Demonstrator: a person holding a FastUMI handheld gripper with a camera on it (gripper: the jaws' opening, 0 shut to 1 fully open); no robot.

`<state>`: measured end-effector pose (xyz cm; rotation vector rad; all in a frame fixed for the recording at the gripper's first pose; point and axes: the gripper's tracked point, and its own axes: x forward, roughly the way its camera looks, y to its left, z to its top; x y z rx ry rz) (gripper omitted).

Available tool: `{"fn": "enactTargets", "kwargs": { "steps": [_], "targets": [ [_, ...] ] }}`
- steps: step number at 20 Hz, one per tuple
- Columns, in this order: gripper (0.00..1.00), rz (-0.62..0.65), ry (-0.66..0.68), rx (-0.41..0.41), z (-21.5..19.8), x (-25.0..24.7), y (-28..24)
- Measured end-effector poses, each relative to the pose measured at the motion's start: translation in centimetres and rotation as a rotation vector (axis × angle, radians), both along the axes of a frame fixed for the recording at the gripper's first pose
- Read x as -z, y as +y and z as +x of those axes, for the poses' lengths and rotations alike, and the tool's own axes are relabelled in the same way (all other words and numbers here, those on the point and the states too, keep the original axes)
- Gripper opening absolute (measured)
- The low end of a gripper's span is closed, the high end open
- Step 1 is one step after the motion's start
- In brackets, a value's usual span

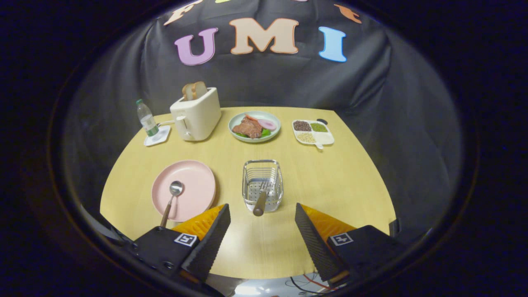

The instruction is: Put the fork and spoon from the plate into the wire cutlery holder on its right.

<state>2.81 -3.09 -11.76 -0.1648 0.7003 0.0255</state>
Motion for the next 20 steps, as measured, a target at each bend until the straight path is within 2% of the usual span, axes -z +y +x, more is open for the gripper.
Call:
{"fn": "enactTargets", "kwargs": {
  "steps": [4, 8, 12, 14, 20],
  "targets": [
    [1.0, 0.027, -0.1, 0.046, -1.2, 0.0, 1.3],
    [1.0, 0.09, -0.185, 0.047, -2.4, 0.5, 5.0],
    [1.0, 0.105, -0.24, -0.022, -3.4, 1.4, 9.7],
    [1.0, 0.138, -0.229, -0.078, -4.0, 2.8, 12.8],
    [0.99, 0.168, -0.147, -0.164, -5.1, 8.2, 17.9]
  ]
}}
